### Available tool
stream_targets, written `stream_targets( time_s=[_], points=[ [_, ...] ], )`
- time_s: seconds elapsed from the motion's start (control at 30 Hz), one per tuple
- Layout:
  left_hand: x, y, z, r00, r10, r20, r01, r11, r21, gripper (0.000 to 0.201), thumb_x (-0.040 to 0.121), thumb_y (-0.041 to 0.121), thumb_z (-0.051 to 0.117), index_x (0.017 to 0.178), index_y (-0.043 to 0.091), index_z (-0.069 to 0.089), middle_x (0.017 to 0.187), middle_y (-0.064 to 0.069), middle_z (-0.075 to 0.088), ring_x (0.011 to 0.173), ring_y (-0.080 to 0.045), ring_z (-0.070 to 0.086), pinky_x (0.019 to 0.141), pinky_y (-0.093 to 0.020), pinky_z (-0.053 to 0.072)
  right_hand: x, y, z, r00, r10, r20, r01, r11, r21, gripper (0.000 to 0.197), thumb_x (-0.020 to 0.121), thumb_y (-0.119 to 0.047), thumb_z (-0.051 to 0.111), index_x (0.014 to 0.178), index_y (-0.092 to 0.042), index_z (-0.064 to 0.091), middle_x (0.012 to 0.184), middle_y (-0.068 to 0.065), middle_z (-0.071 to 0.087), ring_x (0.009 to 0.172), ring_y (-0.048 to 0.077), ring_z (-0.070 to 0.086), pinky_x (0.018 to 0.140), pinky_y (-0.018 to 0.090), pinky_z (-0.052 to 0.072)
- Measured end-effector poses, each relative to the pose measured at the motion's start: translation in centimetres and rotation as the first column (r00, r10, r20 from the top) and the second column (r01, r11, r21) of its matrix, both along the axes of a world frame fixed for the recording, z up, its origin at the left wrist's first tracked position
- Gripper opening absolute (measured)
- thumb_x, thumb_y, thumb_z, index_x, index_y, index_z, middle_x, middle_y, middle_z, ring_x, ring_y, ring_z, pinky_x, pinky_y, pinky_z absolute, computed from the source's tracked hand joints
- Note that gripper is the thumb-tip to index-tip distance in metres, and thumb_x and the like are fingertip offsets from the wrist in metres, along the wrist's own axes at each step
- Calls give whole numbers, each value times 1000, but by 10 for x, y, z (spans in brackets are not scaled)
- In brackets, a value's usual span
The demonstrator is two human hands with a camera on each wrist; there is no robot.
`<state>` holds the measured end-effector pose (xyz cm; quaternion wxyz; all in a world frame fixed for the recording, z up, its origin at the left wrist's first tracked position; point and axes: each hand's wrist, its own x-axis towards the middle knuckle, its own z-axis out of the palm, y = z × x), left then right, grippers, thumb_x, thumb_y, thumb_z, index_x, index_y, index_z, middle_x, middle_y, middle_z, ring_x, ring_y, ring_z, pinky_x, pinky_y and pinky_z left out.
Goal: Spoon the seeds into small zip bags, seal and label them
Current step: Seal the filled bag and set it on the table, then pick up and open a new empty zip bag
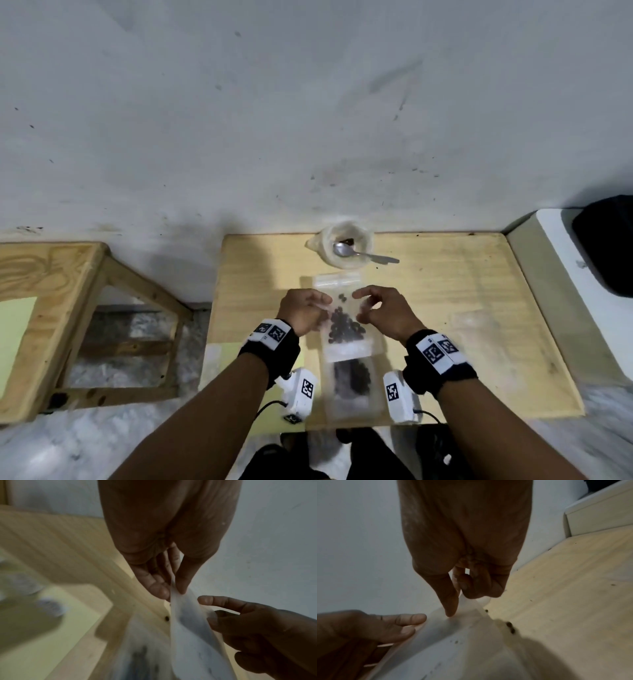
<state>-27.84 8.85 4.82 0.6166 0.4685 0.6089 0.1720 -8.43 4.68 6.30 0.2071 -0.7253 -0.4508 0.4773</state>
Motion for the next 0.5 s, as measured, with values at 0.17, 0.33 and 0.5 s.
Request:
stream_targets(
  time_s=[0.17, 0.33, 0.5],
  points=[
    [-6, -44, -26, 996, -77, -52, 68, 986, -154, 25, 75, -14, 70, 83, 10, 70, 85, -9, 69, 70, -26, 70, 70, -42, 62, -11, -52, -33, 986, 91, 141, -68, 985, -158, 47, 73, -8, 79, 114, -28, 68, 105, -1, 62, 92, 17, 60, 73, 23, 43],
    [-11, -71, -45, 991, -86, -101, 62, 974, -218, 24, 78, -11, 67, 85, 12, 67, 92, -13, 68, 74, -26, 67, 75, -41, 62, -25, -84, -54, 962, 161, 219, -130, 980, -151, 42, 83, -24, 72, 124, -26, 64, 115, 2, 59, 106, 24, 61, 86, 29, 48],
    [-9, -75, -48, 963, -83, -255, 72, 996, -50, 7, 78, 13, 75, 76, 17, 70, 84, -1, 69, 68, -14, 60, 58, -21, 46, -26, -90, -60, 956, 173, 238, -150, 982, -110, 56, 79, -26, 75, 132, -33, 57, 137, 4, 46, 114, 30, 59, 92, 36, 50]
  ],
)
